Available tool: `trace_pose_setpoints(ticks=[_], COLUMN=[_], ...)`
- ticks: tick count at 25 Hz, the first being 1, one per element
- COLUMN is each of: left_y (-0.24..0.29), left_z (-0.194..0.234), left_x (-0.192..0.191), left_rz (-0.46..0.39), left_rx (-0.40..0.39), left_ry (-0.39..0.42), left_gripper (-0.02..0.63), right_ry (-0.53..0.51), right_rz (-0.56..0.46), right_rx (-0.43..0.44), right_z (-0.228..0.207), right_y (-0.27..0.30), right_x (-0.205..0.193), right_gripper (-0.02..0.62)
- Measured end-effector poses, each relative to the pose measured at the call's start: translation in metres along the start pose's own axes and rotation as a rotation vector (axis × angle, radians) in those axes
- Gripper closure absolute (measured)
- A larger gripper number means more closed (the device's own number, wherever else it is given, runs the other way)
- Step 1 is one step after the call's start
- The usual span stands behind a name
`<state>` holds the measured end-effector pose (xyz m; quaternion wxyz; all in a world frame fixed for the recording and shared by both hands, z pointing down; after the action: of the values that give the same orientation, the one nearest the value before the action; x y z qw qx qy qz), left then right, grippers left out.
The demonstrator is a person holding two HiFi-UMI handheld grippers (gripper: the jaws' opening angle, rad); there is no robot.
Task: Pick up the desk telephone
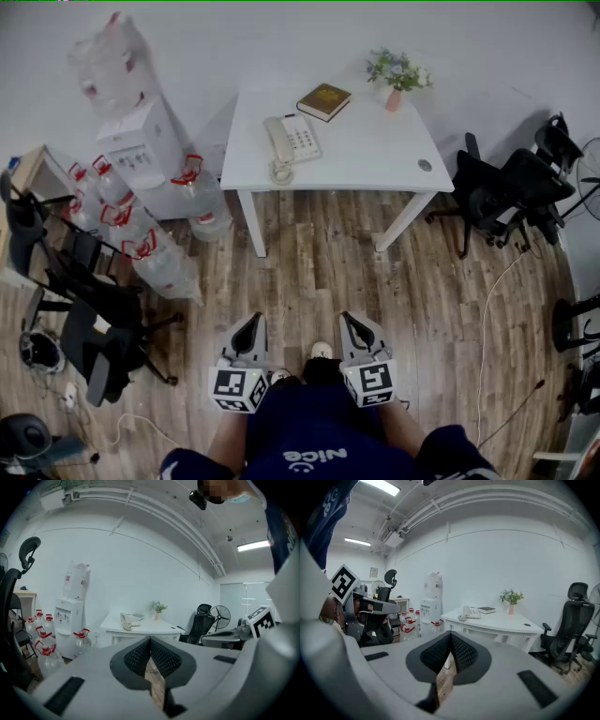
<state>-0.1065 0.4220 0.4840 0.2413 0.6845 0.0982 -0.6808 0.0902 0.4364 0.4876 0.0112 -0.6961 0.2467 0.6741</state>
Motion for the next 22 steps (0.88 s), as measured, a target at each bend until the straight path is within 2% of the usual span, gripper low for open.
trace_pose_setpoints(ticks=[14, 22], left_y=[-0.036, -0.04], left_z=[0.018, 0.021], left_x=[-0.007, -0.016], left_rz=[-0.006, 0.008], left_rx=[-0.023, -0.044], left_ry=[-0.02, -0.044], left_gripper=[0.59, 0.59], right_ry=[0.038, 0.057], right_rz=[-0.034, 0.009], right_rx=[-0.048, -0.073], right_z=[0.035, 0.042], right_y=[-0.022, -0.032], right_x=[-0.011, -0.031], right_gripper=[0.572, 0.572])
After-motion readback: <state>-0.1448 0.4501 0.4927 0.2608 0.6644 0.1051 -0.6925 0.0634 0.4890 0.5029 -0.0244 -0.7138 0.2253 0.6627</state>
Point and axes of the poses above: the fingertips, and each gripper's own axes: y forward along the fingers, z to its left, x out of its top, the point moved 3 cm from there along -y, backward along the fingers, and after that the axes turned 10 degrees about y, right-handed, at the moved point
